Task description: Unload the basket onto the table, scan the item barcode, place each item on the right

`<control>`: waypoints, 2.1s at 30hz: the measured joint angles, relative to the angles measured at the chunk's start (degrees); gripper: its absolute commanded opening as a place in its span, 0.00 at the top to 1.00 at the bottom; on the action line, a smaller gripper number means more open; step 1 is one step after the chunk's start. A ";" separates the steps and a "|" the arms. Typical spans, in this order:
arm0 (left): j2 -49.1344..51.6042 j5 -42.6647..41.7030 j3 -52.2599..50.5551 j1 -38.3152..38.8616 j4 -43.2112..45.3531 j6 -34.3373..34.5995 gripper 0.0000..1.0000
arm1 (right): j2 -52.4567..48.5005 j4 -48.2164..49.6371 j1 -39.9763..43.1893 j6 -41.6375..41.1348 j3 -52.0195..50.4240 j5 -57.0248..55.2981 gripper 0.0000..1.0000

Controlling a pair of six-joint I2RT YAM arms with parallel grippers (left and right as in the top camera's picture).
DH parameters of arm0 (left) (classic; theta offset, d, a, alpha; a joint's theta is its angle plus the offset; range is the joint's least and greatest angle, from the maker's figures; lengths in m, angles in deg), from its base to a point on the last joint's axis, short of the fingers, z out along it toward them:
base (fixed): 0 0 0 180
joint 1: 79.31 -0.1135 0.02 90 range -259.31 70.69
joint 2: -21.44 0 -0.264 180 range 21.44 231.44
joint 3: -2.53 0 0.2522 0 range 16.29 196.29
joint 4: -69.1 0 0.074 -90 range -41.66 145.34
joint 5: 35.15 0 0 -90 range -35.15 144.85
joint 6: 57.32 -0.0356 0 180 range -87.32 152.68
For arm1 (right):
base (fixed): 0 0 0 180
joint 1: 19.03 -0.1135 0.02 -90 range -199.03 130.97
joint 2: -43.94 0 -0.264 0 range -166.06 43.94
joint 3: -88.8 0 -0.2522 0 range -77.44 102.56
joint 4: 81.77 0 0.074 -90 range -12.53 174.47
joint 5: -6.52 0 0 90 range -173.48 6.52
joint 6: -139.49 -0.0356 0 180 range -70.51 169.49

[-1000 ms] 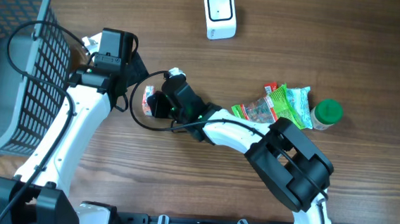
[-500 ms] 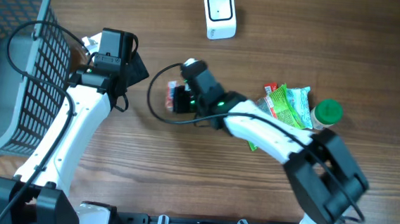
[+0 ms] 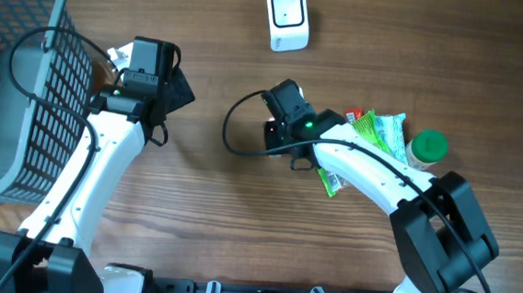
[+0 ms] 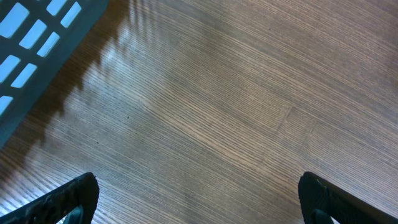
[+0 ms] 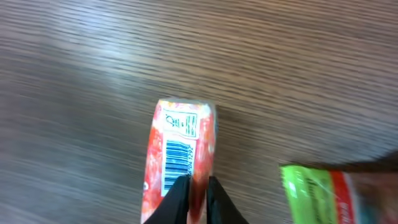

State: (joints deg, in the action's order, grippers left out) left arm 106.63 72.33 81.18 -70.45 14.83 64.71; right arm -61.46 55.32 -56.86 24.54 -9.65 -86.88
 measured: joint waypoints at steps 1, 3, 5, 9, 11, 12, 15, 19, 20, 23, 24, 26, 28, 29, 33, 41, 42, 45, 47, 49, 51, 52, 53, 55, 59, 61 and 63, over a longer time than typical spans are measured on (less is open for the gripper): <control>0.00 0.02 0.00 0.00 0.00 0.00 0.00 | 0.00 1.40 0.00 0.20 0.00 2.51 0.71; 0.00 0.00 0.00 0.00 -0.02 0.00 0.00 | 0.00 2.75 0.00 0.26 0.00 5.70 0.63; 0.00 0.00 0.00 0.00 0.00 0.00 0.00 | 0.00 3.06 0.00 0.52 0.00 8.33 0.59; 0.00 0.00 0.00 0.00 0.00 0.00 0.00 | 0.00 3.10 0.00 0.61 0.00 11.80 0.60; 0.00 0.00 0.00 0.00 0.02 0.00 0.00 | 0.00 4.09 0.00 0.61 0.00 14.38 0.60; 0.00 0.02 0.00 0.00 0.00 0.00 0.00 | 0.00 4.57 0.00 0.61 0.00 15.30 0.60; 0.00 0.00 0.00 0.00 0.02 0.00 0.00 | 0.00 4.81 0.00 0.61 0.00 16.04 0.59; 0.00 0.00 0.00 0.00 0.00 0.00 0.00 | 0.00 5.05 0.31 0.59 0.00 13.40 0.65; 0.00 0.00 0.00 0.00 0.00 0.00 0.00 | 0.00 5.14 0.59 0.37 0.00 13.22 0.66; 0.00 0.00 0.00 0.00 0.00 0.00 0.00 | -0.09 6.16 2.23 -0.81 0.00 13.29 0.67; 0.00 0.00 0.00 0.00 0.00 0.00 0.00 | -0.28 6.60 2.51 -0.92 0.00 13.55 0.67; 0.00 0.00 0.00 0.00 0.00 0.00 0.00 | -1.55 8.35 3.02 -1.18 0.00 14.82 0.68; 0.00 0.00 0.00 0.00 0.00 0.00 0.00 | -3.74 10.43 3.06 -1.62 0.00 16.87 0.72; 0.00 0.00 0.00 0.00 0.00 0.00 0.00 | -5.16 10.78 3.06 -2.19 0.00 17.64 0.73; 0.00 0.00 0.00 0.00 0.00 0.00 0.00 | -7.89 11.39 3.08 -3.91 0.00 19.10 0.75; 0.00 0.00 0.00 0.00 0.00 0.00 0.00 | -7.87 12.63 3.06 -4.52 0.02 19.67 0.69; 0.00 0.00 0.00 0.00 0.00 0.00 0.00 | -7.74 12.96 3.06 -4.33 0.02 19.67 0.68; 0.00 0.00 0.00 0.00 0.00 0.00 0.00 | -6.69 13.09 3.06 -4.31 0.02 19.67 0.67; 0.00 0.00 0.00 0.00 0.00 0.00 0.00 | -5.73 13.05 3.06 -4.31 0.02 19.67 0.68; 0.00 0.00 0.00 0.00 0.00 0.00 0.00 | -5.49 12.83 3.06 -4.31 0.02 19.65 0.68; 0.00 0.00 0.00 0.00 0.00 0.00 0.00 | -5.49 12.09 3.06 -4.31 0.02 19.43 0.67; 0.00 0.00 0.00 0.00 0.00 0.00 0.00 | -5.49 11.63 3.06 -4.31 0.02 19.21 0.67; 0.00 0.00 0.00 0.00 0.00 0.00 0.00 | -5.49 11.23 3.06 -4.31 0.02 19.08 0.67; 0.00 0.00 0.00 0.00 0.00 0.00 0.00 | -5.49 10.75 3.06 -4.31 0.00 18.78 0.68; 0.00 0.00 0.00 0.00 0.00 0.00 0.00 | -5.49 11.23 3.06 -4.28 -0.24 18.75 0.71; 0.00 0.00 0.00 0.00 0.00 0.00 0.00 | -5.49 12.37 3.06 -4.13 -0.98 18.75 0.71; 0.00 0.00 0.00 0.00 0.00 0.00 0.00 | -5.49 14.51 3.06 -4.13 -2.51 18.75 0.71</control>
State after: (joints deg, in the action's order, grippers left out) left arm 106.63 72.33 81.18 -70.45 14.83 64.71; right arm -66.95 69.83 -53.80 20.41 -12.17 -68.12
